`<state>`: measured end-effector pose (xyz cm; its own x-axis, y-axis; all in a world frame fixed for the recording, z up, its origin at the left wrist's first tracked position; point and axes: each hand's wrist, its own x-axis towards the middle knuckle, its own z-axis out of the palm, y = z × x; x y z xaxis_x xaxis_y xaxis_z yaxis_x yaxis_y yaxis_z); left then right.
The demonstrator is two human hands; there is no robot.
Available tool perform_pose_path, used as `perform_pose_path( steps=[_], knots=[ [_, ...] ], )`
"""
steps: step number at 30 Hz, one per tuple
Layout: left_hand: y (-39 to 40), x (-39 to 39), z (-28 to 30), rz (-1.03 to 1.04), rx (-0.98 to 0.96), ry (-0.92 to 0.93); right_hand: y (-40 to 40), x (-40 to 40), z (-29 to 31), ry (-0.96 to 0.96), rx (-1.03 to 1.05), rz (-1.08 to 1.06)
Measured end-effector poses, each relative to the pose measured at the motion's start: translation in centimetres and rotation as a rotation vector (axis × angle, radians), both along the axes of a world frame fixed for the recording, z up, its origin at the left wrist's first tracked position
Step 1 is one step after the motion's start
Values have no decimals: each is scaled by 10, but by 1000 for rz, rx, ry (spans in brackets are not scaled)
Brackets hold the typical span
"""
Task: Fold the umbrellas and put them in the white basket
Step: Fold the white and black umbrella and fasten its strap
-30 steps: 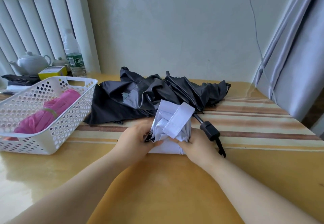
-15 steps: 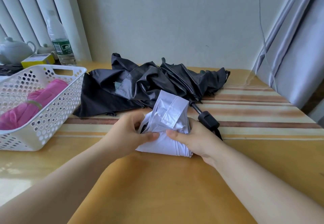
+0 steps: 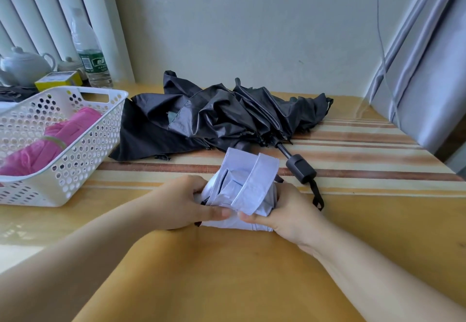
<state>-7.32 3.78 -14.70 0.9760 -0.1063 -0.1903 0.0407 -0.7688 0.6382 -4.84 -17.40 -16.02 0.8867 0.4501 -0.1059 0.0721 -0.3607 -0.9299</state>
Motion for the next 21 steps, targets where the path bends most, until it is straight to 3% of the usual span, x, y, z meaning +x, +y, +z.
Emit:
perform_pose_path(
  steps=[4, 9, 12, 14, 16, 18, 21],
  knots=[
    [0, -4, -11, 35, -153, -115, 1, 3, 4, 104, 46, -11],
    [-3, -11, -15, 79, -145, -207, 4, 0, 6, 116, 48, -103],
    [-4, -10, -13, 93, -171, -209, 7, -11, 0, -91, -50, -256],
    [-4, -7, -11, 71, -192, -180, 8, -19, -6, -393, -170, -385],
    [-3, -6, -10, 50, -206, -154, 8, -21, -7, -669, -260, -383],
    [-3, -6, -10, 48, -211, -149, 9, -12, 11, -570, -257, -233],
    [-2, -6, -11, 58, -213, -143, 8, 21, 44, -154, -53, -8]
  ],
)
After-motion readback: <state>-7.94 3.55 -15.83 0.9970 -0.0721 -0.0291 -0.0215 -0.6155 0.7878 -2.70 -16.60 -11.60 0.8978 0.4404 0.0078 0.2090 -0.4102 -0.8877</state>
